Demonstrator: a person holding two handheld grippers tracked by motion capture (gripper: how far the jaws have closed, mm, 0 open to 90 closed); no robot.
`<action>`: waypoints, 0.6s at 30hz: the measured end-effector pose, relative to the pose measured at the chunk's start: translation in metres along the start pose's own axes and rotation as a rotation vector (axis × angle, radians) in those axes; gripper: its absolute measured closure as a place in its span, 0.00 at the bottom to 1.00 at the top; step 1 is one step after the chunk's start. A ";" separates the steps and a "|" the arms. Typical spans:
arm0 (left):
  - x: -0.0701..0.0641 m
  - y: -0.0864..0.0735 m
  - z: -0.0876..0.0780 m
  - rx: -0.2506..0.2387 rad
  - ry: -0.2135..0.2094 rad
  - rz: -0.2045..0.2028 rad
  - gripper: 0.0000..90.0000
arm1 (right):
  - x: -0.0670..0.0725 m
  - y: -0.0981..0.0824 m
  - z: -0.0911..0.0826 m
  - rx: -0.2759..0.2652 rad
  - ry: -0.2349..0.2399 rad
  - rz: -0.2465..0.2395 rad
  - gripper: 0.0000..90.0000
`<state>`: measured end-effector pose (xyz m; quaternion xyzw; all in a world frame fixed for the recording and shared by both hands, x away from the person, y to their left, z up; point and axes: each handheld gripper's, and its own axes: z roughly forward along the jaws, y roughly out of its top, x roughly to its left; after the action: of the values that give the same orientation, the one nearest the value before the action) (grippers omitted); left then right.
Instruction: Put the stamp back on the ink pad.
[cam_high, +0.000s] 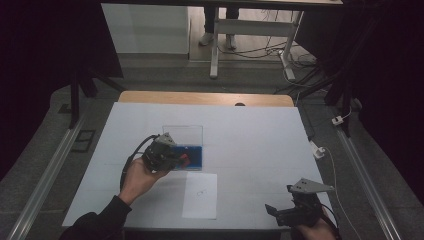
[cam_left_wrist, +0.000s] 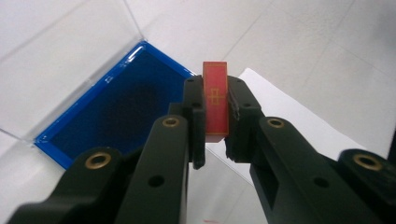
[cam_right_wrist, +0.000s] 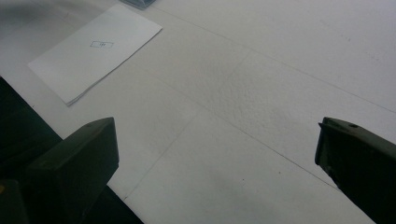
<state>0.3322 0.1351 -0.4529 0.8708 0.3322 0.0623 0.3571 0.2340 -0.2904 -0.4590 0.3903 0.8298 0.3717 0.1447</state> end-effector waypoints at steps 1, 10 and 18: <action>0.001 0.001 0.001 -0.001 0.001 -0.004 0.89 | 0.000 0.000 0.000 -0.001 0.002 0.001 0.00; 0.014 0.006 0.006 0.006 0.021 -0.023 0.89 | -0.001 0.000 0.000 0.001 0.002 0.007 0.00; 0.029 0.008 0.014 0.025 0.049 -0.048 0.89 | -0.001 0.000 0.001 0.002 0.001 0.012 0.00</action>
<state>0.3633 0.1407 -0.4618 0.8653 0.3622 0.0709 0.3392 0.2349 -0.2906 -0.4593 0.3954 0.8278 0.3719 0.1415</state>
